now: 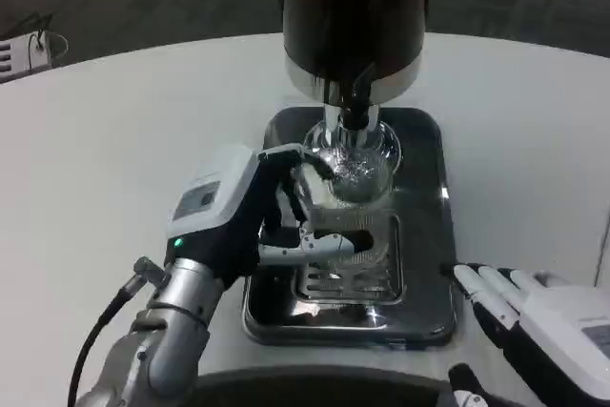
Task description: Grasp the cup under the faucet to collect the drink, then remove the cup.
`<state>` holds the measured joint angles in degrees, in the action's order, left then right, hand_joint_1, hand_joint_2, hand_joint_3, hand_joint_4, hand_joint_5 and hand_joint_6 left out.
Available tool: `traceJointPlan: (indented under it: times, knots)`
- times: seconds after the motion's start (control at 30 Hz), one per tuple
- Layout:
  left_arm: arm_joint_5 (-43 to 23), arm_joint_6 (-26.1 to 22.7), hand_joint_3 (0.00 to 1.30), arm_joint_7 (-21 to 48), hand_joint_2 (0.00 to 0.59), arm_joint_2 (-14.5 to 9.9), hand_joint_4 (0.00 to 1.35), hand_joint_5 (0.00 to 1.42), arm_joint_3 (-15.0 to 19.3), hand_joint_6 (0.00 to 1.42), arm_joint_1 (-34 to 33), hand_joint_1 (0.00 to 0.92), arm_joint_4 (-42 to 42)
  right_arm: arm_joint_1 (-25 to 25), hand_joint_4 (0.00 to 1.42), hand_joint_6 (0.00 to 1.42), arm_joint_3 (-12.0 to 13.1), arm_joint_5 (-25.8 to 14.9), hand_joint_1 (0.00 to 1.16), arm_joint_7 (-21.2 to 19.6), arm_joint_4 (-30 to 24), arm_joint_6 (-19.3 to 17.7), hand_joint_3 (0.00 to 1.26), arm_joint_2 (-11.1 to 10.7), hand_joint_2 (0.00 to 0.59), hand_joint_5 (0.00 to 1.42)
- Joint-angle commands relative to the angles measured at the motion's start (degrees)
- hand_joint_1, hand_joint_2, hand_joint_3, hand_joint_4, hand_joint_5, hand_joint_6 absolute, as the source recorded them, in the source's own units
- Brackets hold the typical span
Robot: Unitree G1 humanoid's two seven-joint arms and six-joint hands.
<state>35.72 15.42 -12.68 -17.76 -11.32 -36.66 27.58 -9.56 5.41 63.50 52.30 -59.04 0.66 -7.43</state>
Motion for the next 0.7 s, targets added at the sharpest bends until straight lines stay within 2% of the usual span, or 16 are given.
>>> traceJointPlan:
  times: [0.03,0.1,0.2,0.5,0.7]
  knots:
    - [0.20,-0.98,0.71,0.84,0.025,-0.84,0.66,1.01,-1.01,1.33,-0.38,0.288,-0.39,-0.83,0.00,0.00,0.71,-1.17,0.32,-0.79,-0.96,0.01,0.00,-0.42,0.586,0.00]
    - [0.07,-0.99,0.69,0.71,0.025,-0.96,0.59,0.96,-1.16,1.29,-0.52,0.225,-0.15,-0.65,0.00,0.00,0.81,-1.38,0.32,-0.70,-0.96,0.41,0.00,-0.67,0.586,0.00]
    - [-0.14,-0.81,0.66,0.15,0.022,-1.01,0.53,0.92,-1.15,1.27,-0.74,0.189,0.24,-0.38,0.00,0.00,0.83,-1.75,0.32,-0.62,-0.94,1.11,0.00,-1.11,0.586,0.00]
    - [-0.81,0.20,0.60,0.10,0.010,-1.52,0.43,0.85,-0.93,1.20,-0.92,0.149,0.03,0.81,0.00,0.00,0.25,-2.38,0.32,-0.70,0.42,3.17,0.00,-2.82,0.586,0.00]
    - [-2.57,0.47,0.54,2.06,0.006,-3.80,0.38,0.80,0.08,1.18,2.62,0.132,-4.62,1.14,0.00,0.00,-0.33,-2.21,0.32,-0.79,0.98,4.22,0.00,-3.30,0.586,0.00]
